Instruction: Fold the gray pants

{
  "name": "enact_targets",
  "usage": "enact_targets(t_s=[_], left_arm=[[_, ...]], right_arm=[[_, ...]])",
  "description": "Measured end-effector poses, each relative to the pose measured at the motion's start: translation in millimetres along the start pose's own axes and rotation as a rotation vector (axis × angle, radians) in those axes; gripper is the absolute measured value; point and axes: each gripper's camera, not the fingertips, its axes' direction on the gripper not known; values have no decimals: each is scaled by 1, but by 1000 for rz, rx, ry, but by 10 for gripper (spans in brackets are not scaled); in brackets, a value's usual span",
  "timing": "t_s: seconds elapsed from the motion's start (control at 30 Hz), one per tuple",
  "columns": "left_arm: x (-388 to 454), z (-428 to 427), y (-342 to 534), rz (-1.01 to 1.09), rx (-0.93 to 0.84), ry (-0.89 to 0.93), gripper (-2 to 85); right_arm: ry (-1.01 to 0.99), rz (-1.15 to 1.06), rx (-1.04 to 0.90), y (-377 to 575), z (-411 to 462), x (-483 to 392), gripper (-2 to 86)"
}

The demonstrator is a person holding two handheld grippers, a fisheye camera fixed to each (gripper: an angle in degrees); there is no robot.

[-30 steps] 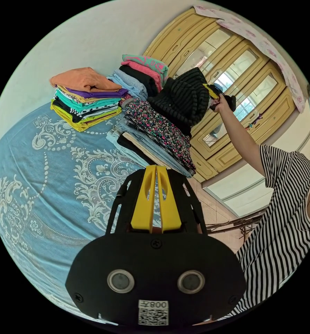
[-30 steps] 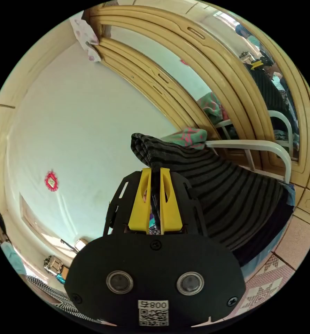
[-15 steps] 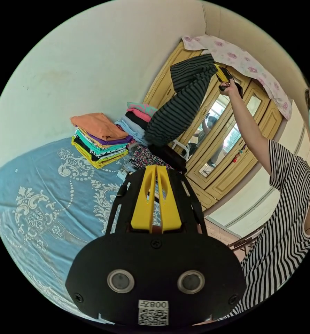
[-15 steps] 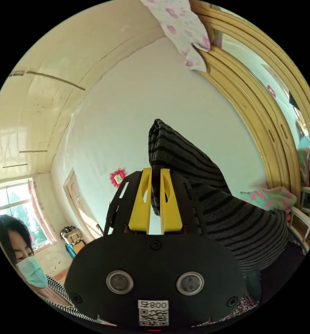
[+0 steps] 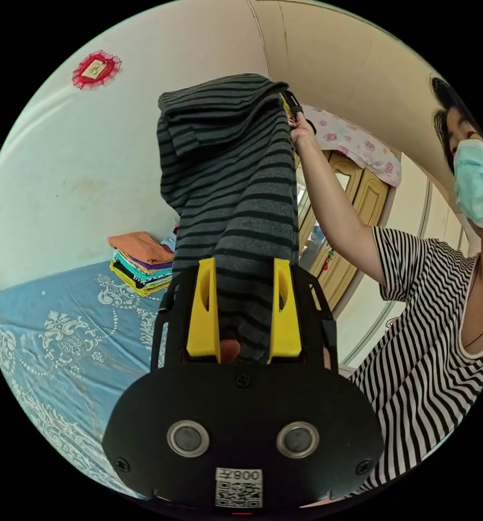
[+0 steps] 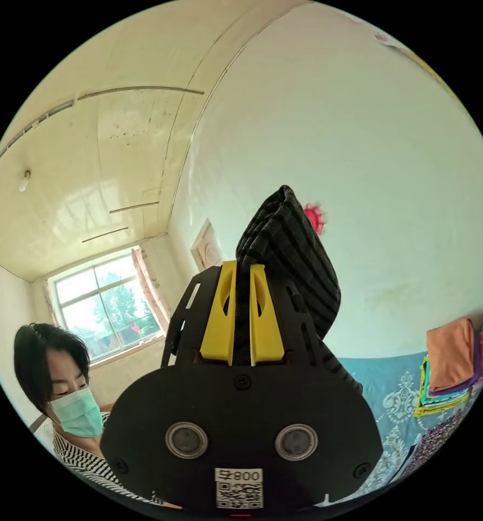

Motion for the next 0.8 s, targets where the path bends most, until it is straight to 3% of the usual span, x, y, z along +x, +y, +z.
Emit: enact_targets(t_s=[0.23, 0.37, 0.6, 0.8], left_arm=[[56, -117, 73, -122, 26, -157, 164], [78, -162, 96, -175, 62, -344, 173], [84, -217, 98, -234, 105, -479, 171], [73, -276, 106, -331, 126, -539, 55]], right_arm=[[-202, 116, -143, 105, 123, -24, 36], [-246, 125, -179, 146, 179, -46, 30], [-244, 93, -215, 177, 251, -76, 22], [-217, 77, -233, 192, 301, -73, 19]])
